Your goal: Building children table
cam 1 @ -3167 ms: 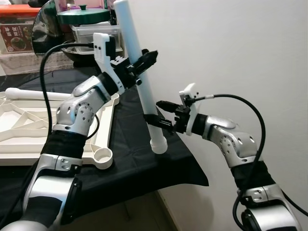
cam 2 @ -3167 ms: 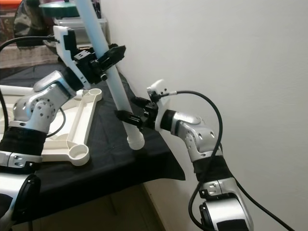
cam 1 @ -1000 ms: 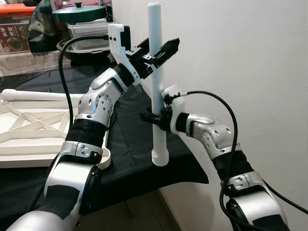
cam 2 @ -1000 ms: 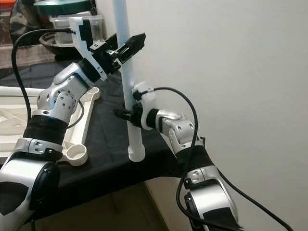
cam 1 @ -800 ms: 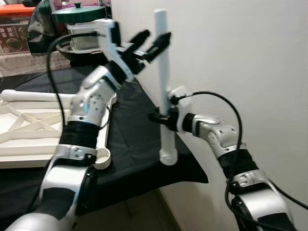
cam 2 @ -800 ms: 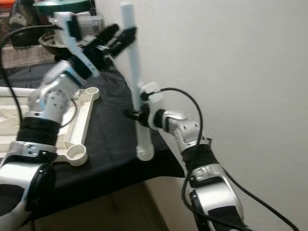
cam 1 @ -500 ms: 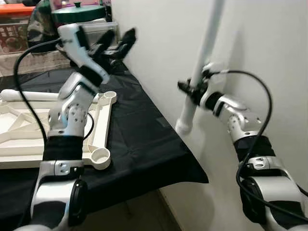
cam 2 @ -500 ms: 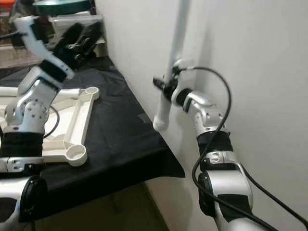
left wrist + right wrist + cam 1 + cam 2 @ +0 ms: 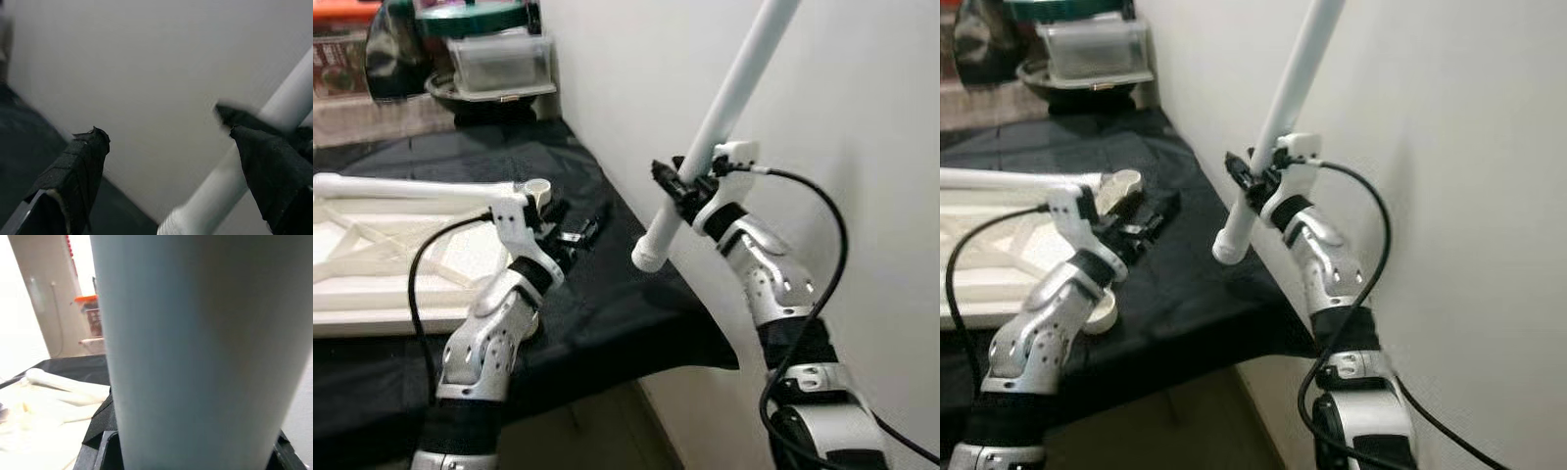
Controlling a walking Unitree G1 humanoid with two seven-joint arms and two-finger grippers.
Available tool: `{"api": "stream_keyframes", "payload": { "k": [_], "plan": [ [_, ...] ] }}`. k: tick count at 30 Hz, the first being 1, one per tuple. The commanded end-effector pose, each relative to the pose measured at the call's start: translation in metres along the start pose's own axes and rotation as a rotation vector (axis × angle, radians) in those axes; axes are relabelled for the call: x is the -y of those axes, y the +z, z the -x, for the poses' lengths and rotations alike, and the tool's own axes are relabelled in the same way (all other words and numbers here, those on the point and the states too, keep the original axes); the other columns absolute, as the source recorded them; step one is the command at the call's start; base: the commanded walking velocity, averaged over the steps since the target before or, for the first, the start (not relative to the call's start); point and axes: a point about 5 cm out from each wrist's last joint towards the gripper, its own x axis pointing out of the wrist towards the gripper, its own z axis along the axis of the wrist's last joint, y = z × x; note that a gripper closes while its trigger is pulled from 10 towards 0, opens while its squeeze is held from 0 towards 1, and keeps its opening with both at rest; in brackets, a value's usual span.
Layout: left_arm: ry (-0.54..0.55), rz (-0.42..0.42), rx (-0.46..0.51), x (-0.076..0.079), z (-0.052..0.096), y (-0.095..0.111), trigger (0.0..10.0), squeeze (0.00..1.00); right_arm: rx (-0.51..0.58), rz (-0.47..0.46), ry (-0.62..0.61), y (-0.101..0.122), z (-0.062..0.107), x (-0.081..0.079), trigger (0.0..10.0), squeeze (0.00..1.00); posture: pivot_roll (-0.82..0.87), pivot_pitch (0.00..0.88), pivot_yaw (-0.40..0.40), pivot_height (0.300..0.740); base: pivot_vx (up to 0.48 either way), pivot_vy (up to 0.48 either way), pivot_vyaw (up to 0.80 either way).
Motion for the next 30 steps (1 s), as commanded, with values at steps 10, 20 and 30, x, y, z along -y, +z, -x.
{"api": "stream_keyframes", "payload": {
  "k": [10, 20, 30],
  "plan": [
    [0.148, -0.026, -0.124, 0.01, 0.048, -0.038, 10.0, 0.0, 0.067, 0.038, -0.058, -0.007, 0.016, -0.009, 10.0, 0.0, 0.11, 0.0, -0.055, 0.74, 0.0, 0.0, 0.79],
    [0.227, -0.113, -0.173, 0.012, 0.068, -0.044, 10.0, 0.0, 0.029, 0.086, -0.038, -0.025, 0.037, -0.022, 10.0, 0.0, 0.1, 0.0, -0.058, 0.74, 0.0, 0.0, 0.79],
    [0.251, -0.135, -0.175, 0.014, 0.069, -0.043, 10.0, 0.0, 0.063, 0.112, -0.058, -0.013, 0.036, -0.018, 10.0, 0.0, 0.1, 0.0, -0.06, 0.74, 0.0, 0.0, 0.79]
  ]
}}
